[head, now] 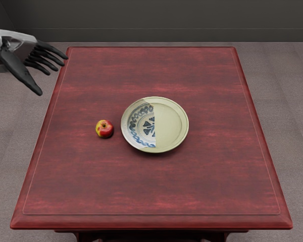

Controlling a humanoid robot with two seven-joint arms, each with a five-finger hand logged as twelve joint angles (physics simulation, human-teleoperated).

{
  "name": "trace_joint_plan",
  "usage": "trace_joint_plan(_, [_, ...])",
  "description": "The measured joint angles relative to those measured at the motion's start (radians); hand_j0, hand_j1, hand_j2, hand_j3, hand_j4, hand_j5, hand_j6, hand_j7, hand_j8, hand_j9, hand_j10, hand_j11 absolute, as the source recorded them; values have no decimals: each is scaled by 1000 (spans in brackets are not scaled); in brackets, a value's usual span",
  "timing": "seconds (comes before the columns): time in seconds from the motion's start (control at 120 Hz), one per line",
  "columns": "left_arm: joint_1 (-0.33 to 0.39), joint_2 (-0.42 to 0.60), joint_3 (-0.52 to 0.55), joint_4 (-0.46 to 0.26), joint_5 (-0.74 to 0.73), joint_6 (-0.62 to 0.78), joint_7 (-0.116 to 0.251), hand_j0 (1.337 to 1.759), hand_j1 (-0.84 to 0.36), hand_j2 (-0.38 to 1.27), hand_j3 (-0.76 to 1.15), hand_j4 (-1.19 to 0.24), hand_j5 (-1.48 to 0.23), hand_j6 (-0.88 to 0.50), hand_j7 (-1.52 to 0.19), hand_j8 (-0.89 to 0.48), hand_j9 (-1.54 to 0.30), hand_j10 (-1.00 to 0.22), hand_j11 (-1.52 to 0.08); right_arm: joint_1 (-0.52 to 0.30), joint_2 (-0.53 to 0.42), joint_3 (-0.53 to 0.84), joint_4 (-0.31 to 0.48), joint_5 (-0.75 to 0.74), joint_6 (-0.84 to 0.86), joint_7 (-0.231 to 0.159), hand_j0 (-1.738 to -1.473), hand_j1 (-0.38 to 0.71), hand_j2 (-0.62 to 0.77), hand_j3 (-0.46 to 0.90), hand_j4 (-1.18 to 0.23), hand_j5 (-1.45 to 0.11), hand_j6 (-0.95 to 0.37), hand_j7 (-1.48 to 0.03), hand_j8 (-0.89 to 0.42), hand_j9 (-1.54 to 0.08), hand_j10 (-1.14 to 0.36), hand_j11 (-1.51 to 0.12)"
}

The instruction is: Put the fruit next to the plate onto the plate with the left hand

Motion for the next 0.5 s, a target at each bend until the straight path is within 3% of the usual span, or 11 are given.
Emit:
trace_joint_plan(0.15, [8, -10, 3, -75, 1, 0, 8, 1658, 57, 50, 0, -247, -318, -247, -318, -247, -318, -246, -318, 11, 0, 1, 0, 1, 0, 0, -1658, -303, -8, 0, -38, -50, -39, -50, -38, -50, -38, -50])
trace_joint_plan(0.242, [-4, -43, 23, -193, 2, 34, 57, 1658, 56, 50, 0, -247, -319, -247, -318, -247, -318, -246, -318, 25, 0, 2, -1, 1, 0, 3, -1658, -303, -8, 0, -38, -50, -39, -50, -38, -50, -38, -50])
trace_joint_plan(0.367, [-20, -35, 41, -357, 1, 256, 121, 1658, 54, 50, 0, -249, -321, -249, -321, -249, -321, -248, -320, 35, 0, 3, -3, 1, 0, 5, -1658, -303, -8, 0, -38, -50, -39, -50, -38, -50, -38, -50])
trace_joint_plan(0.5, [-26, -31, 61, -446, 2, 545, 155, 1658, 52, 51, 0, -250, -323, -251, -323, -250, -323, -250, -322, 40, 0, 3, -5, 2, 0, 6, -1658, -303, -8, 0, -38, -50, -39, -50, -38, -50, -38, -50])
